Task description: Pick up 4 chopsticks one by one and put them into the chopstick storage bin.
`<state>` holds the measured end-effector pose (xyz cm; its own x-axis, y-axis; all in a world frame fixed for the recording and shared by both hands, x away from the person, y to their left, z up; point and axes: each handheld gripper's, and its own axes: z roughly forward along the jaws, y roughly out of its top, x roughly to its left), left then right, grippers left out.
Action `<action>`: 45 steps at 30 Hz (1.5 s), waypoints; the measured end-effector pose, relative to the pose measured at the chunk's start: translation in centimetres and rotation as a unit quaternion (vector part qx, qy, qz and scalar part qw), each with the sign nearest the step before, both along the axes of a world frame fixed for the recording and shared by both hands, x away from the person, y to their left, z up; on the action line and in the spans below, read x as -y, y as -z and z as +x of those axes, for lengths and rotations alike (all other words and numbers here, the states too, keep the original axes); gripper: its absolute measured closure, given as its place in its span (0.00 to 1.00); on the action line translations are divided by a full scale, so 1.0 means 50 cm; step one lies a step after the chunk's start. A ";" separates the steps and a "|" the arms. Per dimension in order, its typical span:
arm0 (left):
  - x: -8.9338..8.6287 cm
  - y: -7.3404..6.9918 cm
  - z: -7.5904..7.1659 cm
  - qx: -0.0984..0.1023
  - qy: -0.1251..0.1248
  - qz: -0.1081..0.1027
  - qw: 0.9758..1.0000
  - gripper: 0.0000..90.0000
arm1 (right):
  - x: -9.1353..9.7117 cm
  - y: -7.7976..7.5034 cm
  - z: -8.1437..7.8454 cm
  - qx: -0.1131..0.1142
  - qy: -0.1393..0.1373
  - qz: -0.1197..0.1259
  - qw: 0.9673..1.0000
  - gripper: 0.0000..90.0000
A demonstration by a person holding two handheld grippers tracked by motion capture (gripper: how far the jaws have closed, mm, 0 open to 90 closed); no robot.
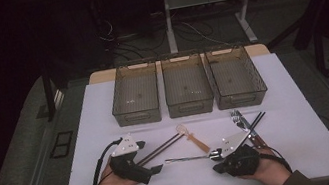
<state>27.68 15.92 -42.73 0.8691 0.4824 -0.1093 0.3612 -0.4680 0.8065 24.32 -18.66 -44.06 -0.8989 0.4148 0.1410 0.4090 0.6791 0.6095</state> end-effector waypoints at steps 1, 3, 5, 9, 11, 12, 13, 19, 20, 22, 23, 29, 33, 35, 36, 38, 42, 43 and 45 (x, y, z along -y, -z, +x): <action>0.000 0.000 0.000 0.000 0.000 0.000 1.000 0.00 | 0.003 0.000 0.001 0.001 0.003 -0.001 1.000 1.00; 0.000 0.000 0.000 0.000 0.000 0.000 1.000 0.00 | 0.008 0.000 0.003 0.001 0.009 -0.002 1.000 1.00; 0.000 0.000 0.000 0.000 -0.001 -0.001 1.000 0.00 | 0.015 0.000 0.006 0.001 0.015 -0.003 1.000 1.00; 0.000 0.000 0.000 0.000 0.000 0.000 1.000 0.00 | 0.029 0.000 0.014 0.004 0.028 -0.005 1.000 1.00; 0.000 0.000 0.000 0.000 0.000 0.000 1.000 0.00 | 0.034 0.000 0.017 0.004 0.032 -0.006 0.999 1.00; 0.000 0.000 0.000 0.000 -0.001 -0.001 1.000 0.00 | 0.036 -0.001 0.018 0.004 0.034 -0.007 0.999 1.00; 0.000 0.000 0.000 0.000 -0.001 -0.001 1.000 0.00 | 0.039 -0.001 0.020 0.005 0.036 -0.008 0.999 1.00; 0.000 0.000 0.000 0.000 0.000 -0.001 1.000 0.00 | 0.057 -0.001 0.029 0.009 0.051 -0.012 0.999 1.00; 0.000 0.000 0.000 0.000 0.000 0.000 1.000 0.00 | 0.059 -0.001 0.031 0.010 0.052 -0.013 0.998 1.00; -0.001 0.000 0.000 0.000 -0.001 -0.002 1.000 0.00 | 0.063 -0.003 0.032 0.010 0.054 -0.008 0.998 1.00; -0.001 0.000 0.000 0.000 -0.001 -0.002 1.000 0.00 | 0.063 -0.005 0.031 0.010 0.055 -0.005 0.998 1.00; -0.001 -0.001 0.000 0.000 0.000 0.000 1.000 0.00 | 0.069 -0.017 0.027 0.017 0.053 0.007 0.998 1.00; -0.001 0.000 0.000 -0.001 0.000 -0.001 1.000 0.00 | 0.098 -0.030 0.037 0.027 0.065 0.020 0.997 0.96; 0.000 0.000 0.000 0.000 0.000 -0.001 1.000 0.00 | 0.112 -0.032 0.044 0.027 0.062 0.016 0.998 0.90; 0.002 0.001 -0.001 -0.002 -0.004 -0.007 1.000 0.00 | 0.118 -0.031 0.046 0.027 0.060 0.014 0.998 0.85; 0.001 0.001 0.000 -0.001 -0.002 -0.003 1.000 0.00 | 0.127 -0.031 0.052 0.029 0.054 0.016 0.998 0.74; 0.001 0.001 0.000 -0.001 -0.002 -0.002 1.000 0.00 | 0.141 -0.031 0.066 0.030 0.045 0.019 0.998 0.71; 0.001 0.001 0.000 -0.001 -0.002 -0.002 1.000 0.00 | 0.142 -0.032 0.068 0.028 0.045 0.015 0.998 0.75; 0.000 0.001 0.000 -0.002 -0.003 -0.002 1.000 0.00 | 0.145 -0.032 0.067 0.018 0.035 0.014 0.999 0.79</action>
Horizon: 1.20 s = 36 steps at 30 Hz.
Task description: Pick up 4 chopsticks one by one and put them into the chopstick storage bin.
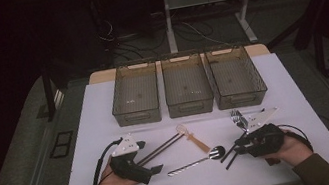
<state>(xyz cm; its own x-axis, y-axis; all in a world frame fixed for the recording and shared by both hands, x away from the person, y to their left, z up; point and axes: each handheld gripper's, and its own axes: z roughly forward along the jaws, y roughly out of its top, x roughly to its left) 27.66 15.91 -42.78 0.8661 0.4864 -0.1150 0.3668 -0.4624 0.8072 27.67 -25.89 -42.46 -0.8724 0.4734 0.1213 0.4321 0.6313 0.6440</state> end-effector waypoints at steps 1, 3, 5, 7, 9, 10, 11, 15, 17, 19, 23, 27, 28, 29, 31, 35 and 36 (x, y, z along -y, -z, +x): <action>0.000 0.000 0.000 0.001 0.001 0.001 1.000 0.00 | -0.002 0.000 -0.004 -0.005 -0.006 0.001 1.000 0.82; 0.000 0.000 0.001 0.001 0.001 0.001 1.000 0.00 | -0.025 0.003 -0.022 -0.017 -0.028 -0.001 0.999 0.89; 0.001 0.000 0.000 0.001 0.000 0.000 1.000 0.00 | -0.045 0.009 -0.034 -0.027 -0.049 -0.004 0.998 0.92; -0.001 -0.001 0.000 0.002 0.001 0.002 1.000 0.00 | -0.054 0.013 -0.040 -0.032 -0.058 -0.007 0.998 0.94; -0.001 -0.001 0.000 0.002 0.002 0.001 1.000 0.00 | -0.067 0.021 -0.045 -0.025 -0.082 -0.020 0.996 0.96; -0.001 -0.001 0.000 0.002 0.002 0.001 1.000 0.00 | -0.074 0.023 -0.050 -0.027 -0.084 -0.020 0.996 0.96; 0.000 -0.001 0.000 0.002 0.002 0.002 1.000 0.00 | -0.080 0.024 -0.053 -0.026 -0.086 -0.018 0.996 0.97; 0.000 -0.001 0.000 0.002 0.002 0.002 1.000 0.00 | -0.099 0.030 -0.059 -0.022 -0.096 -0.027 0.995 0.99; -0.001 -0.001 0.001 0.003 0.003 0.002 1.000 0.00 | -0.100 0.030 -0.058 -0.019 -0.092 -0.028 0.995 1.00; 0.000 -0.001 0.001 0.003 0.003 0.003 1.000 0.00 | -0.097 0.030 -0.054 -0.016 -0.086 -0.030 0.996 1.00; 0.000 -0.001 0.000 0.002 0.002 0.004 1.000 0.00 | -0.097 0.031 -0.048 -0.005 -0.073 -0.029 0.997 1.00; 0.001 0.000 0.000 0.002 0.001 0.001 1.000 0.00 | -0.099 0.032 -0.043 0.005 -0.056 -0.029 0.998 1.00; 0.001 0.000 0.000 0.002 0.001 0.001 1.000 0.00 | -0.100 0.032 -0.043 0.000 -0.051 -0.024 0.998 1.00; 0.001 0.000 0.001 0.001 0.001 0.002 1.000 0.00 | -0.099 0.032 -0.041 0.006 -0.049 -0.027 0.998 1.00; 0.002 0.000 0.000 0.001 0.002 0.002 1.000 0.00 | -0.100 0.032 -0.038 0.004 -0.043 -0.025 0.999 1.00; 0.001 0.000 0.001 0.003 0.003 0.002 1.000 0.00 | -0.099 0.033 -0.032 0.011 -0.029 -0.025 0.999 1.00; 0.001 0.000 0.001 0.003 0.003 0.002 1.000 0.00 | -0.098 0.033 -0.030 0.015 -0.029 -0.029 0.999 1.00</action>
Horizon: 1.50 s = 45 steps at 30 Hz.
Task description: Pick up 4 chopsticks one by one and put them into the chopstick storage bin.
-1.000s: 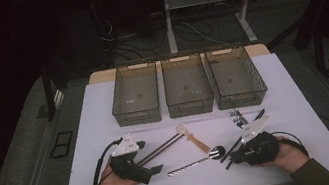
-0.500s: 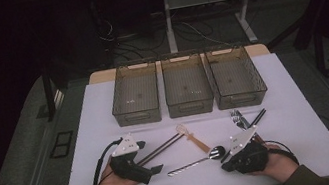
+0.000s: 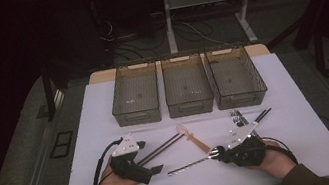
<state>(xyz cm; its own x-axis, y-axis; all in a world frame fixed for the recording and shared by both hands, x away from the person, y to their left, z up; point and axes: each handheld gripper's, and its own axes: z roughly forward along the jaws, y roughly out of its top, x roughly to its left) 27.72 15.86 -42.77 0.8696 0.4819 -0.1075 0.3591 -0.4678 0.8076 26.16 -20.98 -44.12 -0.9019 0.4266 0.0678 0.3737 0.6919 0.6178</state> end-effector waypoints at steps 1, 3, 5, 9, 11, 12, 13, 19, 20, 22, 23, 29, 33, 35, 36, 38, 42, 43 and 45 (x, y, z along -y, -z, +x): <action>0.000 0.000 -0.001 -0.001 -0.001 0.000 1.000 0.00 | -0.001 0.000 0.000 -0.003 0.004 0.003 1.000 1.00; 0.001 0.000 -0.001 -0.002 -0.001 -0.001 1.000 0.00 | -0.001 0.000 0.003 0.000 0.007 0.002 1.000 1.00; 0.000 0.000 -0.001 -0.002 -0.001 -0.001 1.000 0.00 | 0.000 0.001 0.007 0.008 0.009 -0.001 1.000 1.00; 0.000 0.000 -0.001 -0.002 -0.001 -0.001 1.000 0.00 | 0.001 0.001 0.012 0.008 0.018 0.001 1.000 1.00; 0.001 0.000 -0.001 -0.002 -0.001 -0.001 1.000 0.00 | 0.001 0.001 0.013 0.007 0.025 0.002 1.000 1.00; 0.001 0.000 -0.001 -0.002 -0.001 -0.001 1.000 0.00 | 0.001 0.001 0.015 0.010 0.025 0.001 1.000 1.00; 0.001 0.000 -0.001 -0.002 -0.001 -0.001 1.000 0.00 | 0.002 0.001 0.016 0.008 0.027 0.002 1.000 1.00; 0.001 0.000 -0.001 -0.003 -0.002 -0.001 1.000 0.00 | 0.007 0.001 0.025 0.016 0.041 0.001 0.999 1.00; 0.001 0.000 -0.001 -0.003 -0.001 -0.001 1.000 0.00 | 0.008 0.002 0.028 0.018 0.043 0.000 0.999 1.00; 0.001 0.000 -0.001 -0.003 -0.001 0.000 1.000 0.00 | 0.011 0.001 0.033 0.020 0.048 0.001 0.999 1.00; 0.001 0.001 -0.001 -0.003 -0.001 0.000 1.000 0.00 | 0.012 0.001 0.034 0.020 0.052 0.001 0.998 1.00; 0.002 0.001 0.000 -0.002 0.001 0.000 1.000 0.00 | 0.023 -0.001 0.045 0.021 0.063 0.006 0.998 1.00; 0.001 0.000 0.000 -0.003 -0.001 -0.001 1.000 0.00 | 0.034 -0.009 0.046 0.024 0.064 0.016 0.998 1.00; 0.001 0.000 0.000 -0.002 -0.001 -0.001 1.000 0.00 | 0.044 -0.015 0.048 0.029 0.071 0.022 0.997 1.00; 0.001 0.000 -0.001 -0.003 -0.001 -0.001 1.000 0.00 | 0.051 -0.017 0.050 0.030 0.075 0.026 0.996 1.00; 0.001 0.000 -0.001 -0.002 0.000 0.000 1.000 0.00 | 0.063 -0.022 0.052 0.030 0.082 0.032 0.996 1.00; 0.000 0.000 -0.001 -0.002 -0.001 -0.002 1.000 0.00 | 0.097 -0.035 0.062 0.034 0.100 0.043 0.993 0.94; 0.000 0.000 0.000 -0.002 -0.001 -0.001 1.000 0.00 | 0.107 -0.038 0.066 0.031 0.107 0.047 0.993 0.91; 0.001 0.001 -0.001 -0.003 -0.001 -0.002 1.000 0.00 | 0.125 -0.039 0.074 0.030 0.109 0.041 0.993 0.85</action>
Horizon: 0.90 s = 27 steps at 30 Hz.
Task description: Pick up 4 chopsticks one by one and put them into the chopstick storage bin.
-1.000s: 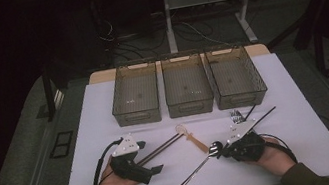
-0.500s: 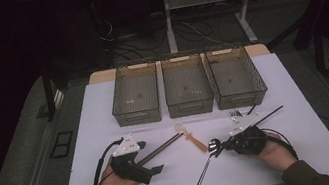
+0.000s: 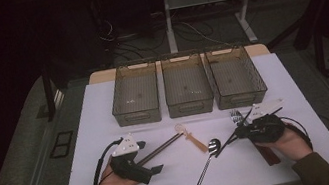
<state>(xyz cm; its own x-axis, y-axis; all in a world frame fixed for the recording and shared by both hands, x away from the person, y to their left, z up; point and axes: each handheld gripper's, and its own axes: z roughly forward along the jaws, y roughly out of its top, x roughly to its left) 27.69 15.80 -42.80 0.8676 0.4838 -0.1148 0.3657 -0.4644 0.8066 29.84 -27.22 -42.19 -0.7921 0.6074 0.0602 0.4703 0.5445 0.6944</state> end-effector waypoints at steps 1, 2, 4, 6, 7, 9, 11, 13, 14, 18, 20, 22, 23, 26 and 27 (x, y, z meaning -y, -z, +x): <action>0.000 0.000 0.000 0.000 0.000 0.001 1.000 0.00 | 0.006 0.001 0.003 -0.001 0.001 -0.004 1.000 0.84; 0.000 0.000 0.000 0.000 0.000 0.001 1.000 0.00 | 0.012 0.003 0.005 -0.004 0.000 -0.003 1.000 0.84; 0.000 0.000 0.000 0.000 -0.001 0.000 1.000 0.00 | 0.016 0.005 0.006 -0.011 -0.008 -0.004 1.000 0.86; -0.001 0.000 0.000 0.001 -0.001 -0.001 1.000 0.00 | 0.013 0.006 0.002 -0.017 -0.021 -0.009 1.000 0.92; -0.001 0.000 0.000 0.000 -0.001 0.000 1.000 0.00 | 0.009 0.008 0.001 -0.023 -0.028 -0.011 0.999 0.95; 0.000 -0.001 0.000 -0.001 0.000 0.001 1.000 0.00 | 0.000 0.013 -0.002 -0.033 -0.038 -0.020 0.999 0.98; 0.000 -0.001 -0.001 0.000 0.000 0.001 1.000 0.00 | -0.009 0.023 -0.003 -0.041 -0.046 -0.032 0.998 1.00; -0.001 -0.001 -0.001 0.001 0.000 -0.001 1.000 0.00 | -0.016 0.031 -0.004 -0.046 -0.048 -0.043 0.997 1.00; -0.001 -0.001 0.000 0.001 0.000 -0.001 1.000 0.00 | -0.018 0.035 -0.003 -0.048 -0.050 -0.049 0.996 1.00; 0.001 0.001 0.000 0.000 0.001 0.001 1.000 0.00 | -0.018 0.037 0.003 -0.039 -0.042 -0.045 0.997 1.00; 0.001 0.001 0.000 0.000 0.002 0.001 1.000 0.00 | -0.019 0.038 0.007 -0.036 -0.037 -0.045 0.998 1.00; 0.001 0.001 0.000 -0.001 0.001 0.001 1.000 0.00 | -0.020 0.038 0.010 -0.032 -0.033 -0.043 0.998 1.00; 0.001 0.001 0.001 -0.001 0.001 0.001 1.000 0.00 | -0.021 0.037 0.011 -0.029 -0.031 -0.042 0.998 1.00; 0.001 0.001 0.000 -0.001 0.001 0.001 1.000 0.00 | -0.023 0.035 0.017 -0.022 -0.025 -0.038 0.999 1.00; 0.002 0.002 0.000 -0.001 0.001 0.001 1.000 0.00 | -0.023 0.035 0.019 -0.020 -0.023 -0.037 0.999 1.00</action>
<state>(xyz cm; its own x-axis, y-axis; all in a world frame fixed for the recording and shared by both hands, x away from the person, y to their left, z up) 27.71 15.72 -42.88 0.8685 0.4820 -0.1162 0.3669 -0.4672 0.8044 30.81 -26.06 -43.95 -0.8169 0.5747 0.0495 0.4710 0.6150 0.6324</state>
